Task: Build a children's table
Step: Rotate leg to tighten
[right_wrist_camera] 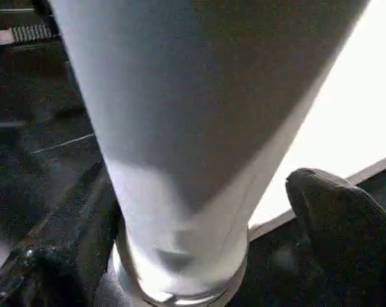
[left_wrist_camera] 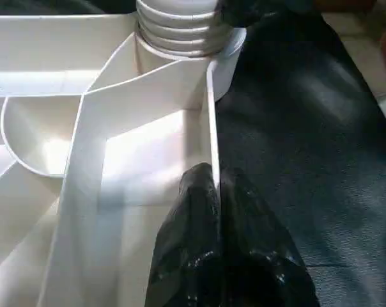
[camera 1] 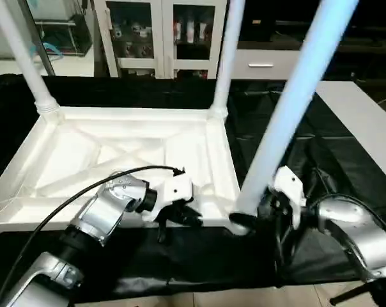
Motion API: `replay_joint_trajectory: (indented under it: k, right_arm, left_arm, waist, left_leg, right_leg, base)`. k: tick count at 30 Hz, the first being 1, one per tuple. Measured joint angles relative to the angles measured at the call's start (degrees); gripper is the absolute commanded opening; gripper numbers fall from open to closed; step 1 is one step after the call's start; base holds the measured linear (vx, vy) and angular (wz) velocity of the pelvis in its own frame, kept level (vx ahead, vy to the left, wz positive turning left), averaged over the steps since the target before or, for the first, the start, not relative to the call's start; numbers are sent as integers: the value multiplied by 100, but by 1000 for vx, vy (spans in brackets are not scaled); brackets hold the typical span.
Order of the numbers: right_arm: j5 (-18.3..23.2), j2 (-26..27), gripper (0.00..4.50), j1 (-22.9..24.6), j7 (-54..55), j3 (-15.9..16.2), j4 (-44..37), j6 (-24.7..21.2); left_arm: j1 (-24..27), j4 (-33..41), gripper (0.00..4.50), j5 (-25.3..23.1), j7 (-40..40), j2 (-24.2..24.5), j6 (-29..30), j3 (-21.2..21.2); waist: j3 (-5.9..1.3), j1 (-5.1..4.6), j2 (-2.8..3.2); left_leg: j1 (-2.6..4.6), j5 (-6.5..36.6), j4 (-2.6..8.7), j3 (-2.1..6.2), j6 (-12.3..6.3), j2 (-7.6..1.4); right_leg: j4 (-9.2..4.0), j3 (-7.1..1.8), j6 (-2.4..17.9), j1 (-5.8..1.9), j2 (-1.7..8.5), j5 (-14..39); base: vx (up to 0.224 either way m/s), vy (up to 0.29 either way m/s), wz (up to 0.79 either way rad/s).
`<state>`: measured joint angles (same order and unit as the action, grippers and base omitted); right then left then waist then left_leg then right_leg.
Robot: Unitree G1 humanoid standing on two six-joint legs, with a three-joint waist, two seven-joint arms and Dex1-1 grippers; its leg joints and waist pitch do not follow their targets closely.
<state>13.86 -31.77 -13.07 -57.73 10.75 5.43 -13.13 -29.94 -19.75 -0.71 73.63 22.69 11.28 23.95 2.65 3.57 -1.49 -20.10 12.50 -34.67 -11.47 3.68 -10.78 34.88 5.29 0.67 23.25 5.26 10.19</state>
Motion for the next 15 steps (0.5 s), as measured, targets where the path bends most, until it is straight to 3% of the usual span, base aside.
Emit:
replay_joint_trajectory:
  k: [10,11,14,15]
  right_arm:
    - [-11,-134,430,88,-337,109,25,-150]
    - [-5,-154,404,126,-391,113,24,-156]
    - [3,-195,394,166,-411,115,24,-163]
    - [4,-196,370,166,-399,111,24,-169]
  left_arm:
    - [-1,-18,0,8,51,-41,-29,2]
    - [-1,-26,0,7,52,-57,-43,7]
    - [-1,-28,0,7,62,-74,-50,31]
    - [-2,-28,0,7,62,-75,-50,37]
  waist:
    - [0,30,1]
    - [0,42,1]
    - [0,51,1]
    - [0,51,1]
  left_leg:
    - [-4,0,0,1,0,1]
    - [-4,0,-1,1,0,1]
    - [-3,0,-4,0,0,1]
    - [-2,0,-5,0,0,1]
  right_leg:
    - [-1,0,-1,0,0,1]
    - [-1,1,-1,0,0,1]
    - [0,0,1,-1,1,0]
    - [1,0,1,-1,1,0]
  base:
    - [0,0,0]
    - [0,0,0]
    - [0,0,0]
    - [0,0,0]
